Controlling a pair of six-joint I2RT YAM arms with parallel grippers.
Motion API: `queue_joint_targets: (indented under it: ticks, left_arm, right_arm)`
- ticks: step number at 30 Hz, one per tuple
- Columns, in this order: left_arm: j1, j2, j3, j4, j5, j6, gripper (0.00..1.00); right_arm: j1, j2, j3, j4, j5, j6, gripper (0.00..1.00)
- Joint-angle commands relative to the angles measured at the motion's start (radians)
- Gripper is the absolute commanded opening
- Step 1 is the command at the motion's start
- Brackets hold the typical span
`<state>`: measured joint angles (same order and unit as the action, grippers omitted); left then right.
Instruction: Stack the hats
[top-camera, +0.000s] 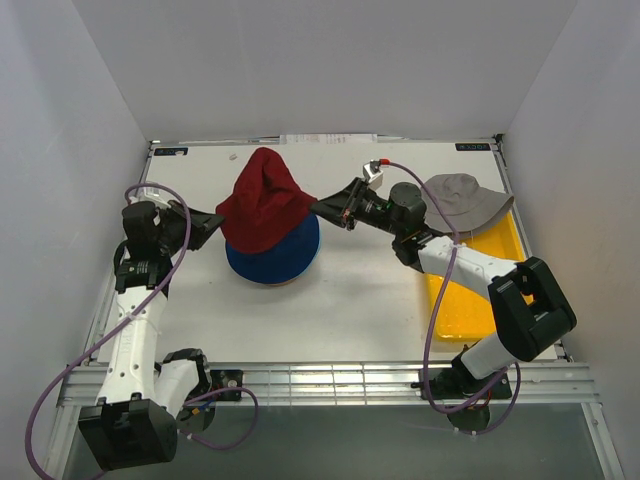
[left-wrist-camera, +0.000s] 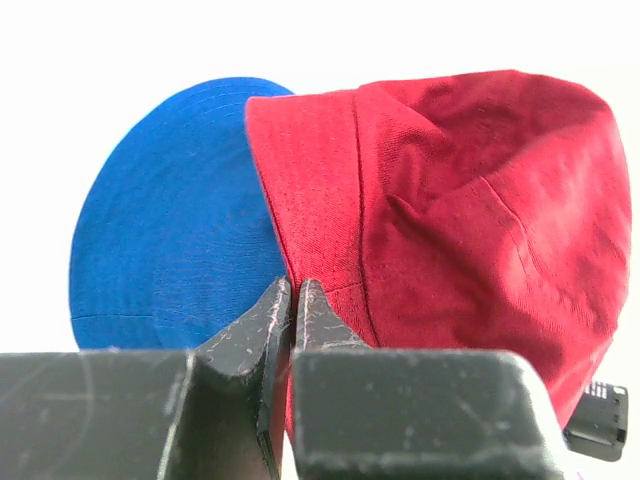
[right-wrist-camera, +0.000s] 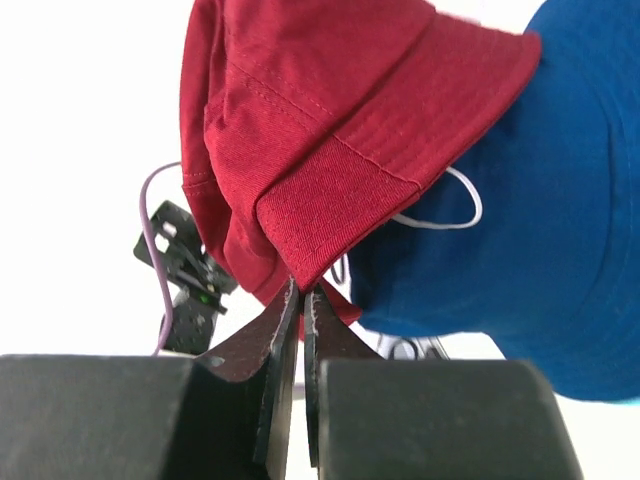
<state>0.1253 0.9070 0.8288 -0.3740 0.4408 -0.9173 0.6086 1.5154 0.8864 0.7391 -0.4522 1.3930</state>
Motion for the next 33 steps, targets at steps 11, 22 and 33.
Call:
queue_joint_targets:
  ticks: [11,22,33]
  left_arm:
    - [0.007,-0.016,-0.051,0.006,-0.06,0.023,0.0]
    - [0.007,0.021,-0.095,0.029,-0.086,0.026,0.0]
    - [0.007,0.089,-0.137,0.072,-0.106,0.018,0.0]
  right_arm:
    - [-0.012,-0.049,-0.058,-0.069,-0.141,-0.112,0.08]
    - [-0.02,-0.015,-0.03,-0.227,-0.155,-0.25,0.08]
    - [-0.02,0.072,0.014,-0.286,-0.166,-0.327,0.08]
